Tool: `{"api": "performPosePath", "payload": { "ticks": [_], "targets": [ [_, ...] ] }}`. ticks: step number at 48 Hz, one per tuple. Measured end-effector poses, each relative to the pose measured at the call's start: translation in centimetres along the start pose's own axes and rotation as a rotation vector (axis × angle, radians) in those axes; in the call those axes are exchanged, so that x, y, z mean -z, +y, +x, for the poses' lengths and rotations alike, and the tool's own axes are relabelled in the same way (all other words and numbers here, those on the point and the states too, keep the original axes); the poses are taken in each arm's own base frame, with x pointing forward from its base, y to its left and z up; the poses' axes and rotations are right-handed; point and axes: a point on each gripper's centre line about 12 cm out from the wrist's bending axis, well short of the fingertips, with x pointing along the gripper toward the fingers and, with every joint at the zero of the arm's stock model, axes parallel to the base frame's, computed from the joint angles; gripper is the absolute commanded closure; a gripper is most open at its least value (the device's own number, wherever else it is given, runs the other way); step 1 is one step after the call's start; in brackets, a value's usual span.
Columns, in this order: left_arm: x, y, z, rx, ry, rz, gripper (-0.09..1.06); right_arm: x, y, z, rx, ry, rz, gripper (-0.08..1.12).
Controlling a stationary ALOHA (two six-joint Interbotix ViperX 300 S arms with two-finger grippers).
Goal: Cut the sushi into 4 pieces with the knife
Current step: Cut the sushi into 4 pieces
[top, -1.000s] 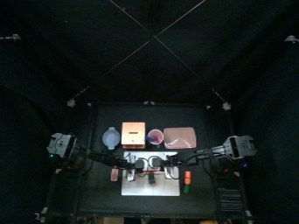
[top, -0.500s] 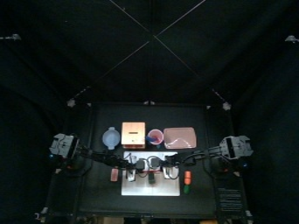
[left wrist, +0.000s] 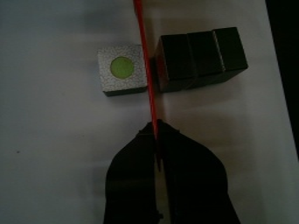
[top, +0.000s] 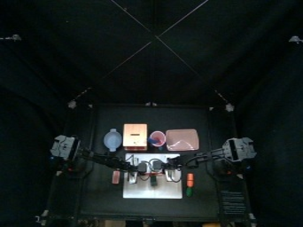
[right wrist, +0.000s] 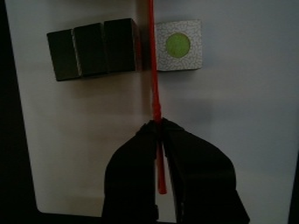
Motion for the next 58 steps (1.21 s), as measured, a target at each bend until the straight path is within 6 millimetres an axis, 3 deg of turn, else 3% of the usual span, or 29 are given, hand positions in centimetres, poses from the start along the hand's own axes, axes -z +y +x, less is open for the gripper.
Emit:
{"api": "performPosePath", "payload": {
  "ticks": [13,34,49,58],
  "targets": [
    [-0.1,2.2,-0.2,-0.036,0.002,0.005,0.67,-0.2,-1.5,-0.2,0.027,-0.003,0.007,0.73],
    [-0.3,4.0,-0.5,-0.067,-0.001,0.014,0.67,-0.3,-3.0,-0.5,0.056,-0.010,0.016,0.73],
    [-1.4,4.2,-3.1,-0.075,-0.022,0.025,0.67,-1.2,-2.5,-2.6,0.044,-0.094,0.023,0.73],
    [-2.2,2.6,-4.5,-0.051,-0.058,0.056,0.67,-1.4,-1.0,-3.8,0.022,-0.168,-0.002,0.73]
  ]
}}
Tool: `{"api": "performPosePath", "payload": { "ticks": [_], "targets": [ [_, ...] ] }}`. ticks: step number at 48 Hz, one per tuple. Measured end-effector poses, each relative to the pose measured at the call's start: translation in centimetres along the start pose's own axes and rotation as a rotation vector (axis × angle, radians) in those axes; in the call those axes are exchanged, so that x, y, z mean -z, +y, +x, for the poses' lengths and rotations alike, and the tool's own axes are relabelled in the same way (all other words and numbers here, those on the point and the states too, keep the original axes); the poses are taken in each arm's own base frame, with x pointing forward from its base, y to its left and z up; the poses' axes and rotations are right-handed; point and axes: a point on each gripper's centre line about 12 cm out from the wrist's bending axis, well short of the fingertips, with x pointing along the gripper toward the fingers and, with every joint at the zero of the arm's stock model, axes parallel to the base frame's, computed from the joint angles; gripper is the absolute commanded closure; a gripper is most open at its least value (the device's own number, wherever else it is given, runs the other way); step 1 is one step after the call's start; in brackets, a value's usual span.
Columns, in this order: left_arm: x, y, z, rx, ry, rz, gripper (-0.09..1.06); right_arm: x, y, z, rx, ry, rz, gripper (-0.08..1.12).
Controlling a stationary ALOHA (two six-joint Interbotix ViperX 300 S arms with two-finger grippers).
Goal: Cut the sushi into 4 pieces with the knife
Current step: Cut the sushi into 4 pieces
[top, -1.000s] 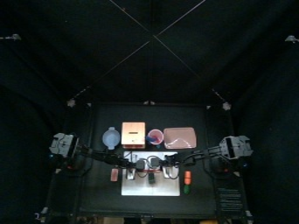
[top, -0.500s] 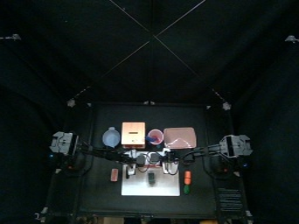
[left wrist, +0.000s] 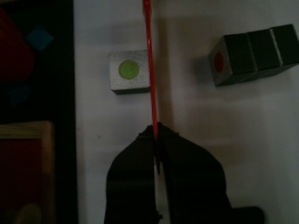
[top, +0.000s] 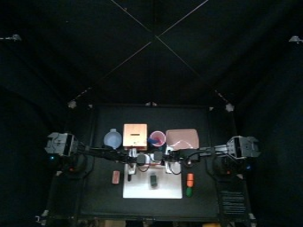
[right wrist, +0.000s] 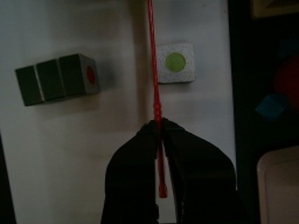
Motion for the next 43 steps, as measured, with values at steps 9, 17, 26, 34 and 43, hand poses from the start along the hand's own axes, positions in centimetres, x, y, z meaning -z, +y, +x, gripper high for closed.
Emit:
{"api": "performPosePath", "payload": {
  "ticks": [9,17,26,34,43],
  "targets": [
    [-0.6,-1.9,-0.7,0.037,-0.028,0.020,0.67,-0.2,2.2,-0.5,-0.034,-0.027,-0.049,0.73],
    [-1.1,-3.9,-0.9,0.076,-0.042,0.029,0.67,-0.2,3.7,-1.0,-0.062,-0.040,-0.068,0.73],
    [-1.6,-5.4,-1.1,0.110,-0.054,0.004,0.67,0.1,5.0,-1.3,-0.088,-0.048,-0.086,0.73],
    [-1.9,-6.4,-1.1,0.131,-0.057,-0.022,0.67,0.4,5.5,-1.3,-0.103,-0.041,-0.080,0.73],
    [-1.8,-6.6,-0.3,0.133,-0.051,-0.030,0.67,1.1,5.4,-1.0,-0.100,-0.027,-0.083,0.73]
  ]
}}
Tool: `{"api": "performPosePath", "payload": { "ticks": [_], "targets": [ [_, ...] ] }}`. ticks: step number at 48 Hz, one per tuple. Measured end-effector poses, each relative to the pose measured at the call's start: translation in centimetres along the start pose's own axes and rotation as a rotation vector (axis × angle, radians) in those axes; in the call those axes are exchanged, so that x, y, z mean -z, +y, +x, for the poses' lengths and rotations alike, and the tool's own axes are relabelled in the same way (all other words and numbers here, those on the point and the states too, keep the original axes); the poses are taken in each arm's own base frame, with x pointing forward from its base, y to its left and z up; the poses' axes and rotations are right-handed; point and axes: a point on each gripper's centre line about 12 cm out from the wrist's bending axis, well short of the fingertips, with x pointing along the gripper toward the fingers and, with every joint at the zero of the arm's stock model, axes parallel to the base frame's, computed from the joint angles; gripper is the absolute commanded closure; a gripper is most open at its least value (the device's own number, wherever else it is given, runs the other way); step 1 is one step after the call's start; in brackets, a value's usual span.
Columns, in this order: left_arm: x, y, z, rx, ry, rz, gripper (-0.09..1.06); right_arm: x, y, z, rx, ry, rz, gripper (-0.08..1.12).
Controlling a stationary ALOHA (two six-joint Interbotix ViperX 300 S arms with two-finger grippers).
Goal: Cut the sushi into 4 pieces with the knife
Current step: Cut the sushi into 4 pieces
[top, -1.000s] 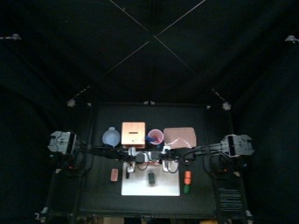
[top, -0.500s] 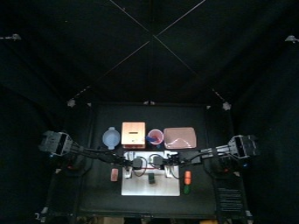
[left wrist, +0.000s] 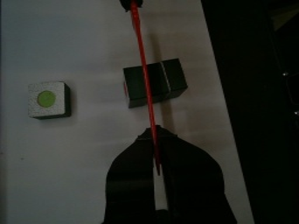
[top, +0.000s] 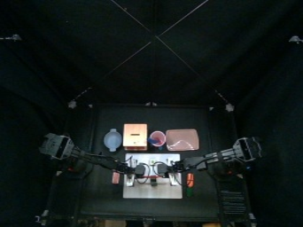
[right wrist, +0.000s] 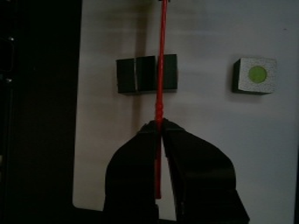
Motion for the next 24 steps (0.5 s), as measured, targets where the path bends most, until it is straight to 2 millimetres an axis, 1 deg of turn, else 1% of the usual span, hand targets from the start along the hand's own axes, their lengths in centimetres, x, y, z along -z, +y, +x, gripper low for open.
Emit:
{"api": "performPosePath", "payload": {
  "ticks": [12,24],
  "targets": [
    [0.3,0.2,1.0,-0.006,0.004,-0.002,0.67,0.7,-0.9,0.2,0.019,0.015,0.006,0.73],
    [0.6,0.3,1.5,-0.009,0.013,-0.007,0.67,0.9,-1.0,0.3,0.022,0.008,0.009,0.73]
  ]
}}
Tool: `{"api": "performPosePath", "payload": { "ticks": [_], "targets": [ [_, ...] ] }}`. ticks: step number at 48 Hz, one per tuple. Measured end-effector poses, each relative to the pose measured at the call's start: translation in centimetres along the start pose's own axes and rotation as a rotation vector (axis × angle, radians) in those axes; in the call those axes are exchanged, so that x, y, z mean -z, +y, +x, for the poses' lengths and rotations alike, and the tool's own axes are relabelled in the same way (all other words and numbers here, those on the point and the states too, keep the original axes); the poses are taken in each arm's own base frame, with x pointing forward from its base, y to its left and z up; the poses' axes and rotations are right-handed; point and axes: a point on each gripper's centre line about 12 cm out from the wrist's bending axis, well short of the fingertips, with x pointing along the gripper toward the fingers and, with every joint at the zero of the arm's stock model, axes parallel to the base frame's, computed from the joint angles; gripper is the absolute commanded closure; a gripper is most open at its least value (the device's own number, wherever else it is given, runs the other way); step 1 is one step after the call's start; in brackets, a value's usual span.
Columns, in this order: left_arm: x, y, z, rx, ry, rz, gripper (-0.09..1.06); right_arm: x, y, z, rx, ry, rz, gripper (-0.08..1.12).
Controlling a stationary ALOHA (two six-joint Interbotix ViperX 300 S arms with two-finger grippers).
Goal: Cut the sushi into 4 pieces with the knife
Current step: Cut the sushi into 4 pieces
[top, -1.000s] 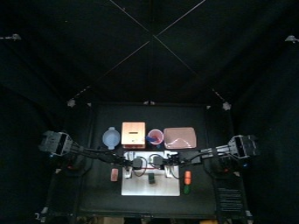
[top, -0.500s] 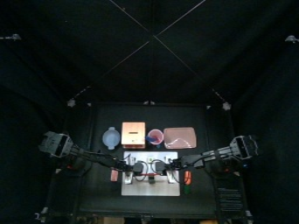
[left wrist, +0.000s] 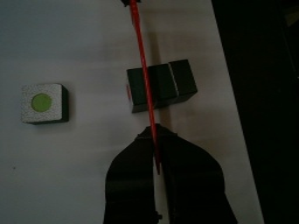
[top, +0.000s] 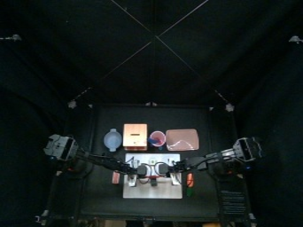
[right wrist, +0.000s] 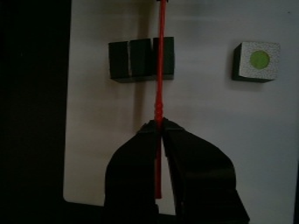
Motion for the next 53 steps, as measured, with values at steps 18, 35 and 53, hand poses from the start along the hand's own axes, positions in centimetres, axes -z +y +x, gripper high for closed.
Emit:
{"api": "performPosePath", "payload": {
  "ticks": [18,35,53],
  "targets": [
    [0.3,-0.4,0.3,0.008,0.009,-0.041,0.67,0.0,0.3,0.0,-0.008,-0.001,0.006,0.73],
    [0.8,-0.6,1.0,0.010,0.029,-0.054,0.67,0.2,0.3,0.4,-0.007,0.008,0.006,0.73],
    [1.0,-0.6,1.1,0.010,0.035,-0.054,0.67,0.3,0.2,0.7,-0.006,0.013,0.007,0.73]
  ]
}}
